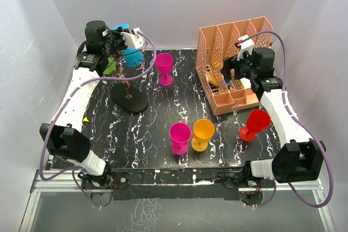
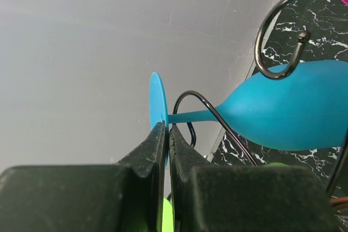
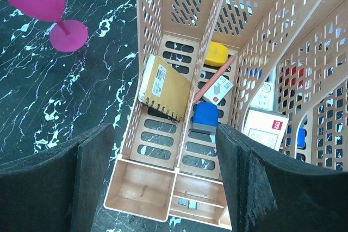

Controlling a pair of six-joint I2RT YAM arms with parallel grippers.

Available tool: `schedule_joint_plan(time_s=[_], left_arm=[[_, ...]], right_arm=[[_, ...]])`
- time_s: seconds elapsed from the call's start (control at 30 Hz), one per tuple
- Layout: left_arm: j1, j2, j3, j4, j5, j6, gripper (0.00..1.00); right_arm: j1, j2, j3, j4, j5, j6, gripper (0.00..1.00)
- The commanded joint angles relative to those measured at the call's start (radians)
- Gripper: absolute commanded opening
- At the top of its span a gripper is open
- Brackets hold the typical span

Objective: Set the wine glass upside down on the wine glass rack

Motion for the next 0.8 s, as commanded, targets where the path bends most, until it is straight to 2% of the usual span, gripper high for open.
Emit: schedule_joint_plan(time_s=[0.0,0.4,0.77], left_arm=[[-0.004,0.002,0.019,0.074,-0.008,-0.031,0.0],[-0.005,0.019,0.01,0.083,-0.122,-0.032,0.0],[-0.004,-0.01,-0.022,0.061,-0.136,-0.022,0.0]], right_arm=[[-0.009,-0.003,-0.007,0.073,-0.014,0.007,0.81],[-0.011,-0.004,-0.009,0.07,-0.029,0.009,0.81],[-0.011,-0.004,-0.008,0.061,-0.036,0.009,0.81]])
